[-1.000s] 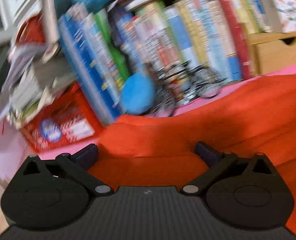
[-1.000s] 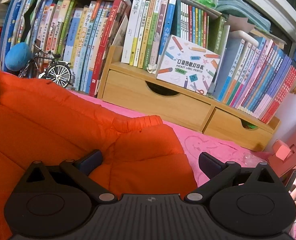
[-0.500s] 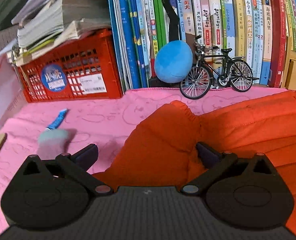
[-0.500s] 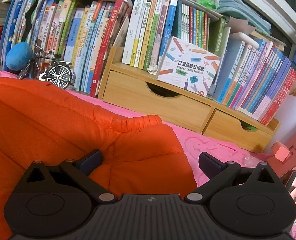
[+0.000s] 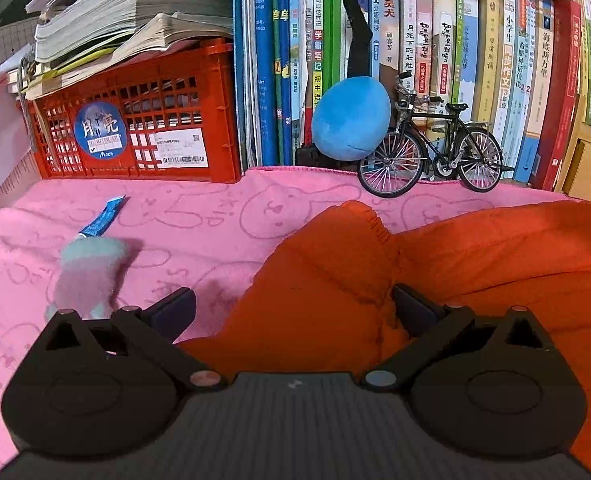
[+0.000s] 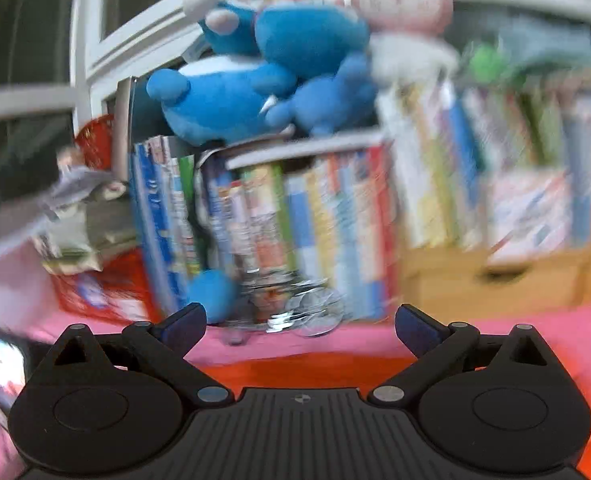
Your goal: Fold clothes
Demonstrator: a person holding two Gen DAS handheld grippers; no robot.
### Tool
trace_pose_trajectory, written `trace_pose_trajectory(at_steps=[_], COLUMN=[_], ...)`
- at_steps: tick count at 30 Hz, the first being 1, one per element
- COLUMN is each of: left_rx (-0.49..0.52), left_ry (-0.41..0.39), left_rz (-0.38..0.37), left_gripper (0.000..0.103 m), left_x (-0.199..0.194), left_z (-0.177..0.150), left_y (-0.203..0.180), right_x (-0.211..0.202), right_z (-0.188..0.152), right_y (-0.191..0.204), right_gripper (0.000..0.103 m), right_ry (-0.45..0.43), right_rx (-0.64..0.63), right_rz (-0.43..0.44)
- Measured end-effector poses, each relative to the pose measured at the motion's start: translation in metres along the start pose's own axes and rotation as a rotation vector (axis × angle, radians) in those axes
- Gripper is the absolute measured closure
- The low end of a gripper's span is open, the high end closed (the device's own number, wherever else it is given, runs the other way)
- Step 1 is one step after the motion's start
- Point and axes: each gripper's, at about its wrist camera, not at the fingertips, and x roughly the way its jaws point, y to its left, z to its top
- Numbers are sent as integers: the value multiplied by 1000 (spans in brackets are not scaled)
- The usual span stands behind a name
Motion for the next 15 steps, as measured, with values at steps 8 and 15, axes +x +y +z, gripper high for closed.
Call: trace_pose_trajectory(at_steps=[8,15], left_rx=[-19,-8], left_ry=[-5,-4], left_rz=[-30,-30], left_gripper=[0,0], left_x=[-1,-1], left_z=[0,0], left_y=[1,0], right_x=[47,27], right_z=[-39,-39], right_y=[-30,-88], right_gripper=[15,14], right_ry=[210,206], right_rx=[-191,-203], right_rz=[-331,-423])
